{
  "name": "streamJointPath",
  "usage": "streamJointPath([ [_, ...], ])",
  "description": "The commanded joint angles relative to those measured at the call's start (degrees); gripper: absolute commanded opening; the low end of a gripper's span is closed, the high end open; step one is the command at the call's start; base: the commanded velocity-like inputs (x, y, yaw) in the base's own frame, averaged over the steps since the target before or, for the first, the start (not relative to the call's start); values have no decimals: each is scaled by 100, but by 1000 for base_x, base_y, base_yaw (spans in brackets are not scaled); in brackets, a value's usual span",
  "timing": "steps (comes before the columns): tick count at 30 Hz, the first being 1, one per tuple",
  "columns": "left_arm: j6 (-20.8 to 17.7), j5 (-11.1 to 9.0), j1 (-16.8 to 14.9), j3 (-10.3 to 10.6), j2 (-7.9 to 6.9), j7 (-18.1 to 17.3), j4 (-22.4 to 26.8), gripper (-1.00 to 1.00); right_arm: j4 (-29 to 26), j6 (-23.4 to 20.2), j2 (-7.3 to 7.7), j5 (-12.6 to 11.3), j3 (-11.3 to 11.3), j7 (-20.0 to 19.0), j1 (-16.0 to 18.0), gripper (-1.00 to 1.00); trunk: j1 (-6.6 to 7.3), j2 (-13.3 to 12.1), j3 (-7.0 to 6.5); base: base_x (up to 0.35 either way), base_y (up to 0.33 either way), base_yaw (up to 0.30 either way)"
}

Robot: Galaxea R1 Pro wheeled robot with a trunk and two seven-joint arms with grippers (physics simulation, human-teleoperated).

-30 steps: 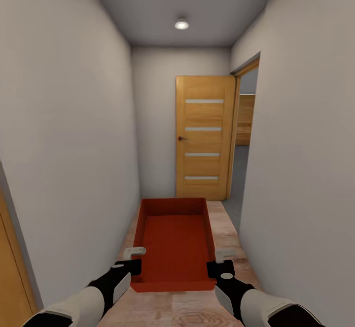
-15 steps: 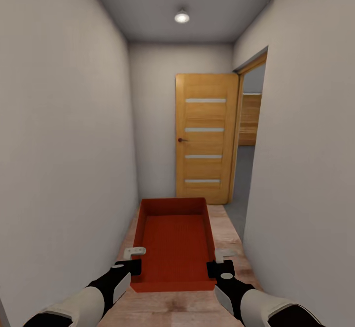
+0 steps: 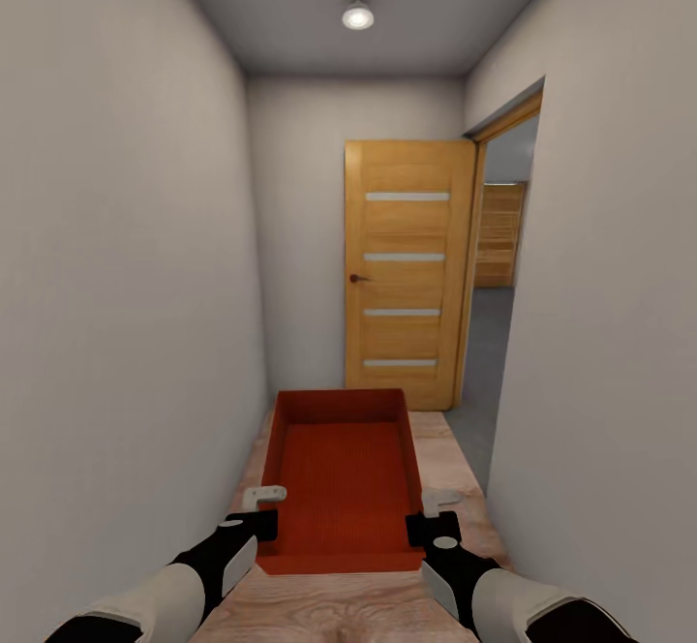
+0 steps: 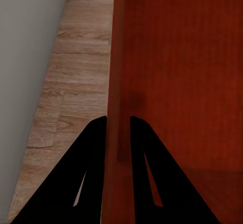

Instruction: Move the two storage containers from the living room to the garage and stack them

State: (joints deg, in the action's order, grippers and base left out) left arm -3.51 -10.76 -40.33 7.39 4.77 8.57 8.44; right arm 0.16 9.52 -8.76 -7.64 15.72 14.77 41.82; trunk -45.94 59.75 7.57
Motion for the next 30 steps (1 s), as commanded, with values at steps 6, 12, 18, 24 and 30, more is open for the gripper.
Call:
streamJointPath([
  [6,-1,4,-8,-256,-513,57,44,-100,11,6,-3,-27,-236,-27,-1,-100,-4,6,8,324,0,0],
  [12,-1,4,-9,-256,-513,57,44,-100,11,6,-3,-27,-236,-27,2,-100,-4,6,8,324,0,0],
  [18,-1,4,-7,-256,-513,57,44,-100,11,6,-3,-27,-236,-27,2,-100,-4,6,8,324,0,0],
  [24,-1,4,-7,-256,-513,57,44,-100,11,6,-3,-27,-241,-27,2,-100,-4,6,8,324,0,0],
  [30,-1,4,-8,-256,-513,57,44,-100,11,-2,-3,-29,-245,-27,2,-100,-4,6,8,324,0,0],
])
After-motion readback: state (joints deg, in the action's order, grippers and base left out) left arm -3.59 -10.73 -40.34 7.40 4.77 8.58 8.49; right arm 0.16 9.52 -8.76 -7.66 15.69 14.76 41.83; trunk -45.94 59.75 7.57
